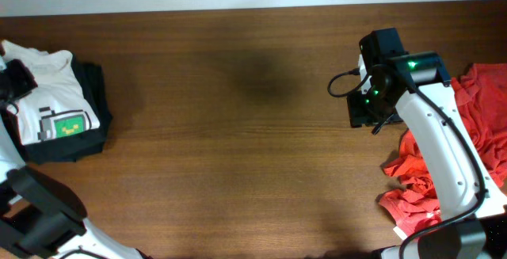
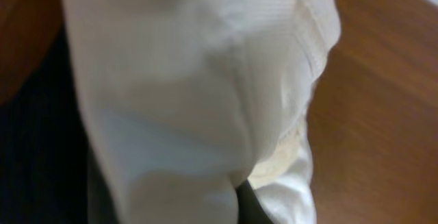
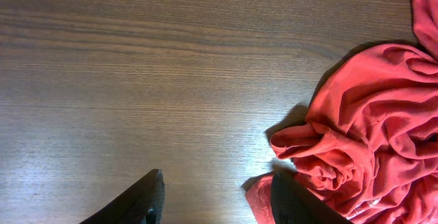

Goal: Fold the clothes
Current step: 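Carry the folded shirt left and place it on the dark clothes stack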

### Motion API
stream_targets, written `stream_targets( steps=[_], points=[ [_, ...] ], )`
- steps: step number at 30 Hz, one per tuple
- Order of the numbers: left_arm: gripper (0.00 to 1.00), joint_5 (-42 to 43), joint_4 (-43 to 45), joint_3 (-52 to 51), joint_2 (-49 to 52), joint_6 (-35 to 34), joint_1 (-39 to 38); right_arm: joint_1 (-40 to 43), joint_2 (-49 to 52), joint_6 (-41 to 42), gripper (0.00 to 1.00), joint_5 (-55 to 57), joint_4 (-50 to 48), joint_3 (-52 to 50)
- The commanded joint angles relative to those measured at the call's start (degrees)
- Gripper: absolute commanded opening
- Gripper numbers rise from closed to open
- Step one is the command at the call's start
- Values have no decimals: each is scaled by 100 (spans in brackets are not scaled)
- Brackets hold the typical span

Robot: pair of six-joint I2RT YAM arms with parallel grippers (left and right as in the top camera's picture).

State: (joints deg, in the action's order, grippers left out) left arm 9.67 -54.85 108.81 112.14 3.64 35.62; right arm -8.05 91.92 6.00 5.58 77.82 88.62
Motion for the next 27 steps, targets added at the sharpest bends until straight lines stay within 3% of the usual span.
stream_targets(
  steps=[1,2,8,11,15,20,27],
  points=[
    [67,39,37,81,385,-20,363,31,-81,20,54,109,4,55],
    [99,37,37,81,413,-131,437,31,-81,17,54,109,7,55],
    [99,472,39,188,-116,-409,463,31,-74,17,68,109,-9,55],
    [99,472,-59,214,-623,-404,-166,31,28,-111,83,-345,-72,52],
    [99,365,-509,177,-767,-267,-1707,33,212,-302,99,-1812,-422,52],
    [99,-269,-2159,87,-715,-275,-3246,575,223,-304,99,-2339,-83,52],
    [99,-354,-3773,72,-717,-452,-3545,1449,195,-1021,99,-2330,1561,-28]
  ],
)
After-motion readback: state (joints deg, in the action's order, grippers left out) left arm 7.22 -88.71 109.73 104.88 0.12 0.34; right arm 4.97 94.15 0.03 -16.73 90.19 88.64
